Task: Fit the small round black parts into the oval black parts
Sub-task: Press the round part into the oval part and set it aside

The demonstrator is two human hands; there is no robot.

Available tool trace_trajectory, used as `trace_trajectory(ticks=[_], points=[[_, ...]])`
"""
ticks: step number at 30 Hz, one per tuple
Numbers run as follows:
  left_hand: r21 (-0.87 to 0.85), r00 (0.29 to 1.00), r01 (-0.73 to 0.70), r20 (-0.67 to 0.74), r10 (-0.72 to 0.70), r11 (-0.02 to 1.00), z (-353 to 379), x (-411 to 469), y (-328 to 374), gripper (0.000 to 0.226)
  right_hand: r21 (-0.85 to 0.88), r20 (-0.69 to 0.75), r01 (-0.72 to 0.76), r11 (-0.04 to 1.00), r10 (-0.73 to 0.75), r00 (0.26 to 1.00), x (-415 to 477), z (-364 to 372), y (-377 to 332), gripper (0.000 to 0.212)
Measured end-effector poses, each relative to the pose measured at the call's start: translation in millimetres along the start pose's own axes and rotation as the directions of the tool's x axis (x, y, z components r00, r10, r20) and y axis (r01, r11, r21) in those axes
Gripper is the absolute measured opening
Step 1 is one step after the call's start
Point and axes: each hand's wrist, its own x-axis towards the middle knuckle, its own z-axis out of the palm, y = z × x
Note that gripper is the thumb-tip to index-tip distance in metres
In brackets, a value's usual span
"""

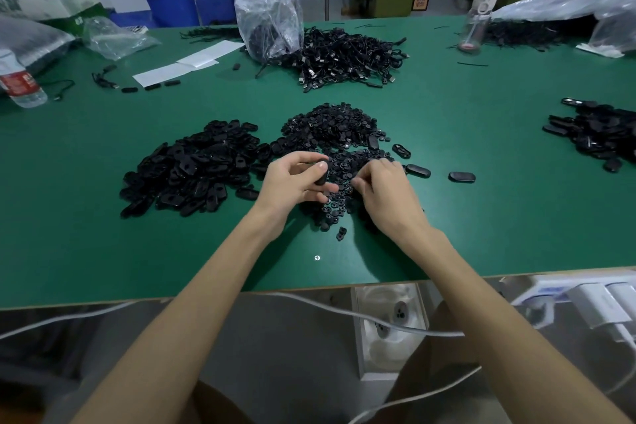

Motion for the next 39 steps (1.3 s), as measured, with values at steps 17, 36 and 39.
trace_trajectory(ticks=[17,36,39], points=[[-0.047,0.986,-0.147,-0.082,0.143,0.988,24,51,-16,0.021,0.687,-0.091,-0.084,0.722,0.201,0.975,59,12,5,0.013],[0.001,0.98,-0.192,-0.06,0.192,0.981,22,53,-27,0.036,0.953,-0.056,-0.009,0.303,0.207,0.977,54,27,16,0.012],[-0.013,0.982,-0.185,-0.044,0.184,0.983,22,54,-28,0.039,0.941,-0.044,-0.019,0.338,0.176,0.983,53,26,16,0.015]])
